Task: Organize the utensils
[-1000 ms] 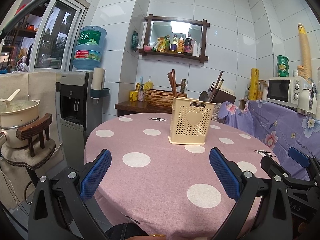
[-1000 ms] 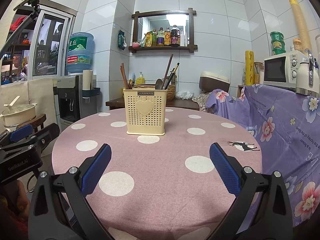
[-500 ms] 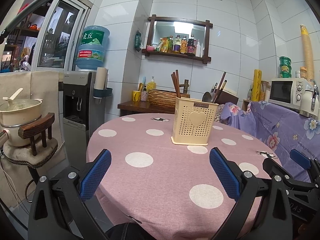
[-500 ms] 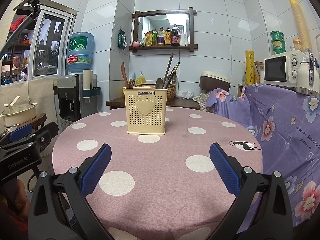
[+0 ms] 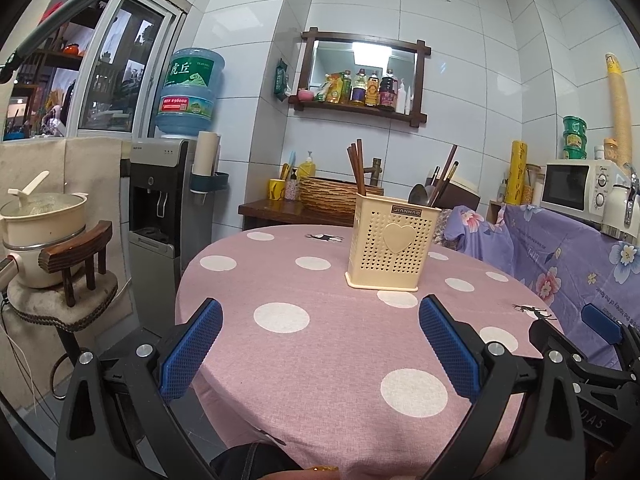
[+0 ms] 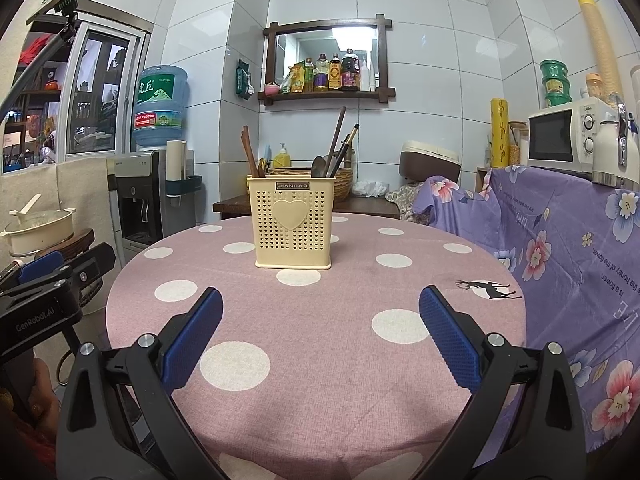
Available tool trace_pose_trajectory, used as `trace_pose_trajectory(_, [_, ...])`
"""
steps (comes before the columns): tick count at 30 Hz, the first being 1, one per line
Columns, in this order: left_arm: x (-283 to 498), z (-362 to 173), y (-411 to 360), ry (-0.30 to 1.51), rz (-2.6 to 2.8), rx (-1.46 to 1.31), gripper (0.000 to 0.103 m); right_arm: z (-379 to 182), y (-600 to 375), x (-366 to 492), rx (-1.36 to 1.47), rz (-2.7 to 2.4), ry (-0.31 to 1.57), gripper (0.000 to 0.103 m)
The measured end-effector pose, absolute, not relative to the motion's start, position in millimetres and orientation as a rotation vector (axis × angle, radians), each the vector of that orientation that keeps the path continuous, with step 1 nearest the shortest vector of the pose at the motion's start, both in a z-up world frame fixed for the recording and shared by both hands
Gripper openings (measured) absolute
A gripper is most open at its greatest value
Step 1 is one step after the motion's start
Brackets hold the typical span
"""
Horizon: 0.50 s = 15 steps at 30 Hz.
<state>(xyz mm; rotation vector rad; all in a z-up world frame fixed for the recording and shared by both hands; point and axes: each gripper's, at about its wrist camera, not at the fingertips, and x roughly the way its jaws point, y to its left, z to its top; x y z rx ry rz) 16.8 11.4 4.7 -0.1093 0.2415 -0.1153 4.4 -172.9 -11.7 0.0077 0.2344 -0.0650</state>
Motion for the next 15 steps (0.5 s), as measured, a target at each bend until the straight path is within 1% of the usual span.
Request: trace_pose_trajectory(15, [17.6,2.8,12.7,0.247,-0.111,-0.111,0.098,-14.5,-170.2,4.6,0.010,-0.064,0.244,0.097])
